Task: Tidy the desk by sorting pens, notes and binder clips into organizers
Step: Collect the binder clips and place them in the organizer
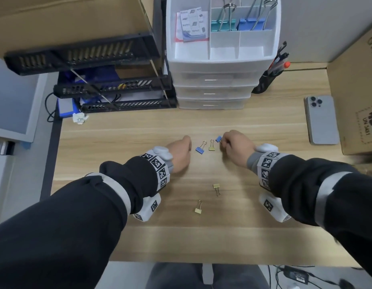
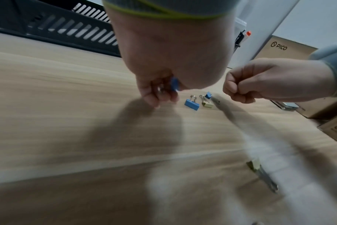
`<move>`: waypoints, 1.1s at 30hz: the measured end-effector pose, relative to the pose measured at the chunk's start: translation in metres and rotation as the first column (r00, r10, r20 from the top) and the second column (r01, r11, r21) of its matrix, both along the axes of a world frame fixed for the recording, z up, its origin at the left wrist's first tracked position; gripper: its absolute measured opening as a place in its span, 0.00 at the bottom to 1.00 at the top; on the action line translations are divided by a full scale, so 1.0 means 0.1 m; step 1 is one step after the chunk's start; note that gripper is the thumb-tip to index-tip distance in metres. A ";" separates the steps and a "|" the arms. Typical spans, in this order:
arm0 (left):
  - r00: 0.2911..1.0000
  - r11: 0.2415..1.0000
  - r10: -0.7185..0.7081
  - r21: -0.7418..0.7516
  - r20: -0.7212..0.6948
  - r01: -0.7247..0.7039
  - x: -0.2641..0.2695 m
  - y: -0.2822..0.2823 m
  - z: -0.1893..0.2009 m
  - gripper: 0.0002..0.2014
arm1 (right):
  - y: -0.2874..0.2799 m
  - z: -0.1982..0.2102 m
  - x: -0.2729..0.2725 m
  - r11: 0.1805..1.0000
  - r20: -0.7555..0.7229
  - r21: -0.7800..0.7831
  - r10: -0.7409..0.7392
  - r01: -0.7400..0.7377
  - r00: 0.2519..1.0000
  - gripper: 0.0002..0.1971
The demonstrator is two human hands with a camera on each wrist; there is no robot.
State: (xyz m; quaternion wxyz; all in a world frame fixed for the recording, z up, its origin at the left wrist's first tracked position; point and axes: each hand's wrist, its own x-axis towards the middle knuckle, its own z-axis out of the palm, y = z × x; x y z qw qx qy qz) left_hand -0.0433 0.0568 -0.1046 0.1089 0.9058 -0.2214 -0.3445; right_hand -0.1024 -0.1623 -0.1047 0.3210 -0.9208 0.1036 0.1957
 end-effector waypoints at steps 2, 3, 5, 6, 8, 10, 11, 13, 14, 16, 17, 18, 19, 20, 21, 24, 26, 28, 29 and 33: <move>0.999 0.998 -0.031 0.061 -0.010 0.032 0.03 -0.13 -0.01 0.11 | -0.03 -0.05 0.09 0.999 0.006 -0.018 -0.045 0.045 0.999 0.07; 0.999 0.997 -0.039 0.068 0.004 0.038 0.03 -0.16 -0.02 0.09 | -0.02 -0.06 0.13 0.998 0.001 -0.026 -0.058 0.058 0.998 0.04; 0.999 0.998 -0.029 0.059 0.040 0.026 0.06 -0.22 -0.06 0.11 | 0.00 -0.08 0.19 0.997 -0.003 -0.042 -0.058 0.058 0.998 0.06; 0.997 0.997 -0.042 0.064 0.058 0.038 0.08 -0.25 -0.09 0.14 | 0.00 -0.11 0.21 0.997 -0.005 -0.061 -0.046 0.046 0.999 0.09; 0.993 0.993 -0.076 0.095 0.092 0.067 0.10 -0.29 -0.09 0.19 | 0.03 -0.13 0.23 0.993 -0.008 -0.121 -0.018 0.017 1.000 0.13; 0.990 0.990 -0.093 0.114 0.105 0.081 0.12 -0.34 -0.11 0.20 | 0.04 -0.18 0.23 0.989 -0.008 -0.148 -0.006 0.005 1.000 0.13; 0.990 0.989 -0.101 0.119 0.104 0.088 0.13 -0.36 -0.13 0.19 | 0.03 -0.19 0.23 0.988 -0.013 -0.153 -0.006 0.004 1.000 0.12; 0.988 0.985 -0.118 0.141 0.098 0.103 0.14 -0.38 -0.16 0.15 | 0.02 -0.20 0.22 0.988 -0.017 -0.151 -0.008 0.005 1.000 0.11; 0.988 0.982 -0.125 0.152 0.095 0.110 0.13 -0.37 -0.17 0.12 | 0.02 -0.19 0.21 0.989 -0.018 -0.149 -0.009 0.006 1.000 0.10; 0.986 0.981 -0.131 0.159 0.107 0.113 0.12 -0.37 -0.16 0.12 | 0.01 -0.14 0.22 0.992 -0.022 -0.122 -0.035 0.033 0.999 0.10; 0.985 0.982 -0.127 0.153 0.120 0.108 0.10 -0.36 -0.14 0.14 | 0.00 -0.12 0.22 0.994 -0.027 -0.097 -0.061 0.058 0.998 0.10; 0.984 0.984 -0.118 0.147 0.135 0.098 0.10 -0.37 -0.13 0.17 | -0.02 -0.09 0.22 0.993 -0.033 -0.071 -0.093 0.091 0.995 0.10; 0.983 0.986 -0.106 0.143 0.147 0.085 0.11 -0.37 -0.11 0.19 | -0.05 -0.06 0.22 0.991 -0.045 -0.045 -0.129 0.127 0.991 0.09; 0.983 0.987 -0.095 0.143 0.154 0.073 0.12 -0.38 -0.11 0.21 | -0.08 -0.04 0.21 0.986 -0.060 -0.018 -0.164 0.163 0.985 0.09; 0.983 0.987 -0.087 0.147 0.160 0.063 0.14 -0.40 -0.11 0.22 | -0.10 -0.03 0.21 0.981 -0.075 0.009 -0.194 0.195 0.978 0.09; 0.982 0.986 -0.082 0.157 0.172 0.055 0.17 -0.49 -0.14 0.23 | -0.15 0.00 0.17 0.963 -0.136 0.061 -0.254 0.264 0.958 0.09; 0.982 0.984 -0.078 0.170 0.170 0.048 0.19 -0.54 -0.13 0.20 | -0.17 0.01 0.15 0.959 -0.186 0.086 -0.252 0.271 0.950 0.12; 0.986 0.980 -0.078 0.194 0.145 0.049 0.19 -0.60 -0.13 0.18 | -0.20 0.01 0.12 0.946 -0.228 0.152 -0.247 0.285 0.942 0.16; 0.989 0.975 -0.084 0.215 0.126 0.055 0.20 -0.63 -0.12 0.17 | -0.22 0.00 0.10 0.932 -0.242 0.195 -0.257 0.306 0.936 0.16; 0.990 0.939 -0.105 0.338 0.091 0.069 0.19 -0.69 -0.07 0.18 | -0.21 0.00 0.06 0.840 -0.360 0.324 -0.316 0.435 0.878 0.15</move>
